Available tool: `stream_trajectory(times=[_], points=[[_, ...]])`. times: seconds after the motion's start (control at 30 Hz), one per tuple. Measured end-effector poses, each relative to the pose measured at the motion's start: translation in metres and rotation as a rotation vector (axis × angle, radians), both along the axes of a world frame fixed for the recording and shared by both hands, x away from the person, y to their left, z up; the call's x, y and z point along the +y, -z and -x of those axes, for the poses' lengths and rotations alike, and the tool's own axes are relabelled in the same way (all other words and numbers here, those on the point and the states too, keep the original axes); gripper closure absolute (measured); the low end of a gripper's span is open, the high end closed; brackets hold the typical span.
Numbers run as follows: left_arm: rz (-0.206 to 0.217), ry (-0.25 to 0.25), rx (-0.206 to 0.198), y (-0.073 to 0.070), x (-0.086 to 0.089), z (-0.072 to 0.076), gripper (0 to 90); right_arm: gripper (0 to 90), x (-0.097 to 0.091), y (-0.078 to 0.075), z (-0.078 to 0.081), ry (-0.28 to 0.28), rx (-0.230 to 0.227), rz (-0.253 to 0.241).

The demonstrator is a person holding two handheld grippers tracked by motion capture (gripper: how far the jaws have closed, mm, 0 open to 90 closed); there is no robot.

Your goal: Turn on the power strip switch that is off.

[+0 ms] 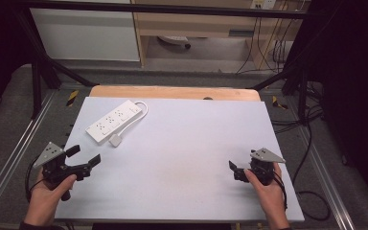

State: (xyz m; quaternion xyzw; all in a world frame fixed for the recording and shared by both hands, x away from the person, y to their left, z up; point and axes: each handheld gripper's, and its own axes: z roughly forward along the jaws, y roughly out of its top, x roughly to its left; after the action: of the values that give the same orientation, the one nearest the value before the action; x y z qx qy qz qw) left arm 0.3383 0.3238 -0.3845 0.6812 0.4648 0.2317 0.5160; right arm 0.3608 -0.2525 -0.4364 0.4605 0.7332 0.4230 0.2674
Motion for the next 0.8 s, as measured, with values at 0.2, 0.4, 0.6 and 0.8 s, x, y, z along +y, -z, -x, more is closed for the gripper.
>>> stream_trajectory(times=[0.2, 0.4, 0.6, 0.8], points=[[-0.014, -0.006, -0.01, -0.008, -0.003, -0.008, 7.1, 3.8, 0.002, 0.001, 0.001, -0.015, 0.008, 0.01], [-0.035, -0.001, -0.01, -0.018, -0.01, -0.019, 7.1, 3.7, 0.0, 0.0, 0.002, -0.008, 0.003, -0.001], [-0.056, 0.014, -0.026, -0.031, -0.019, -0.032, 7.1, 3.6, 0.003, 0.001, 0.001, -0.018, 0.008, 0.007], [-0.084, 0.025, -0.021, -0.038, -0.026, -0.045, 7.2, 3.6, 0.002, 0.001, 0.003, -0.016, 0.006, -0.001]])
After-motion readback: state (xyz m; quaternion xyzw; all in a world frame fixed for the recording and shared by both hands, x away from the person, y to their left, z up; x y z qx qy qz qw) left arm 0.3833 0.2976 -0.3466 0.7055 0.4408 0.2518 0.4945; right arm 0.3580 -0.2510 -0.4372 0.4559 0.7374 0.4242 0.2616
